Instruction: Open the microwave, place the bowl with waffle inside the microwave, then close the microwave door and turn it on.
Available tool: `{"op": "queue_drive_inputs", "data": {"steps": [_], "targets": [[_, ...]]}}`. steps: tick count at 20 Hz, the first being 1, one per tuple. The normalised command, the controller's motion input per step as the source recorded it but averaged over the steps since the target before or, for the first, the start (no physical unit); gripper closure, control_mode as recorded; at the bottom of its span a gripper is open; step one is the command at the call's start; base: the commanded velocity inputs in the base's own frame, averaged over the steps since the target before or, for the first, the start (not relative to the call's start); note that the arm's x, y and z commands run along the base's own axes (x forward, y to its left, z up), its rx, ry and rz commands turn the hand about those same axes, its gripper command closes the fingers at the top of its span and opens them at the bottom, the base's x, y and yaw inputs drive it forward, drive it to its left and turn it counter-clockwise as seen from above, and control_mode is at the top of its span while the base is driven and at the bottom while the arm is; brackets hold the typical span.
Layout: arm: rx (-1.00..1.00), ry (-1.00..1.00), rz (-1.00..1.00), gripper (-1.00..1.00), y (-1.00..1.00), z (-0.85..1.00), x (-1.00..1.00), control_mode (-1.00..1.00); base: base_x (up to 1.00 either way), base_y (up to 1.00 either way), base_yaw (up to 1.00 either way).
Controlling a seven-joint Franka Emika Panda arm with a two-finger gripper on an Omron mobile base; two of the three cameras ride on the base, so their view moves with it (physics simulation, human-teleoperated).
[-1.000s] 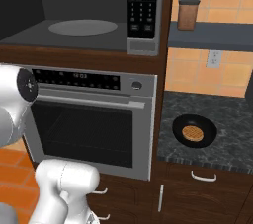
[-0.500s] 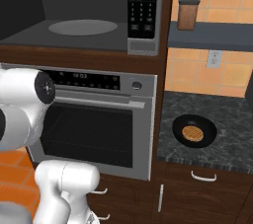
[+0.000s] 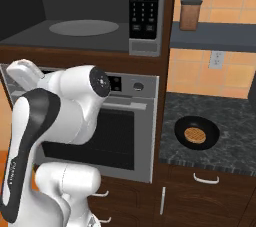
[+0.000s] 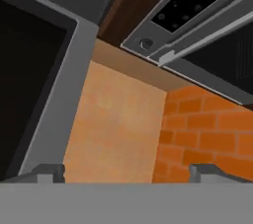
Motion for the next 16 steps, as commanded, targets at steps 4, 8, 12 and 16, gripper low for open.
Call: {"op": "queue_drive_inputs", "data": {"steps": [4, 8, 12, 16], "targets": [[0.00, 0.10, -0.30, -1.00, -1.00, -0.54, 0.52, -1.00, 0.00, 0.00, 0.00], [0.00, 0.09, -0.30, -1.00, -1.00, -0.58, 0.46, -1.00, 0.00, 0.00, 0.00], [0.00, 0.10, -0.32, -1.00, -1.00, -0.67, 0.37, -1.00, 0.00, 0.00, 0.00], [0.00, 0.11, -0.29, -1.00, -1.00, -0.75, 0.35, -1.00, 0.00, 0.00, 0.00]]}}
